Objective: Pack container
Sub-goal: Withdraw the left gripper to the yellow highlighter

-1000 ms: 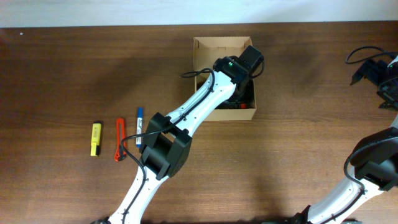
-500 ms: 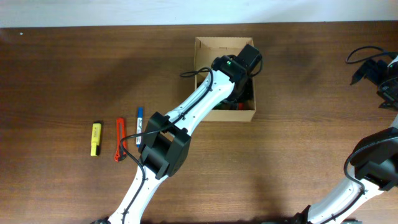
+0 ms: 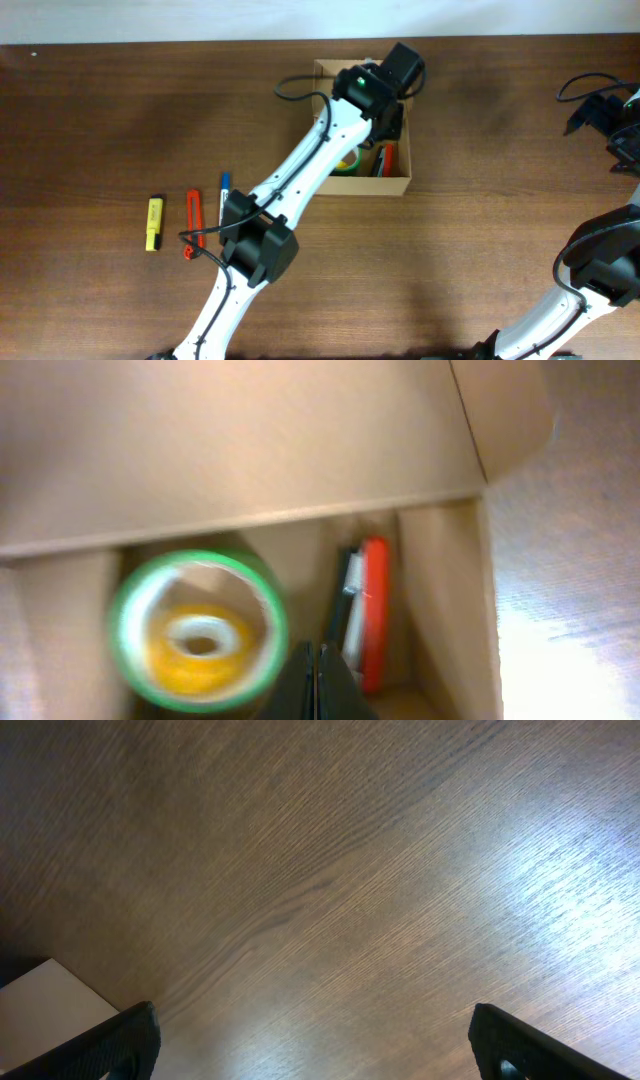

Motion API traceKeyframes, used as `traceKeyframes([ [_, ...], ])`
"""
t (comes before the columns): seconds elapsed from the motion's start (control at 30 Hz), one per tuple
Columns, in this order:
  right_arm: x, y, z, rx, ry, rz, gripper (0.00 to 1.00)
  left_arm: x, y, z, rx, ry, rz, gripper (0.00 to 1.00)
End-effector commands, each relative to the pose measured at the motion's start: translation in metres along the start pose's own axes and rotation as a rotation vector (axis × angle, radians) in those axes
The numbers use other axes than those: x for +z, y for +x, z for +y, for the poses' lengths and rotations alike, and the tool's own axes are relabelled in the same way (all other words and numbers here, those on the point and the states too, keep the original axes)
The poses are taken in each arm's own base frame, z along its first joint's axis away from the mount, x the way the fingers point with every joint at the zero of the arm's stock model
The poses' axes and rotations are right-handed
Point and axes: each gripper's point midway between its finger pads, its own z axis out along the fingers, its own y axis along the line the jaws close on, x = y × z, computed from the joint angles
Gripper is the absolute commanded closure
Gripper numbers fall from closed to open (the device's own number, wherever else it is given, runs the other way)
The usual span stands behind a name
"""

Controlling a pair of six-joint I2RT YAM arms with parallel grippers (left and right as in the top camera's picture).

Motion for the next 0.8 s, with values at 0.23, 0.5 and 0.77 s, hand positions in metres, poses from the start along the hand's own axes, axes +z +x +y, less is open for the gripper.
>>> traceKeyframes([
  [0.23,-0.002,-0.001,0.002,-0.007,-0.011,-0.01,0.01,-0.151,-0.064,0.186,-0.08,-0.305,-0.245,0.98],
  [0.5,-0.002,-0.001,0.002,-0.008,-0.012,-0.013,0.01,-0.207,-0.027,0.328,-0.347,-0.37,-0.193,0.98],
  [0.77,-0.002,-0.003,0.002,-0.008,-0.013,-0.018,0.01,-0.182,0.052,0.382,-0.364,-0.325,-0.034,0.98],
])
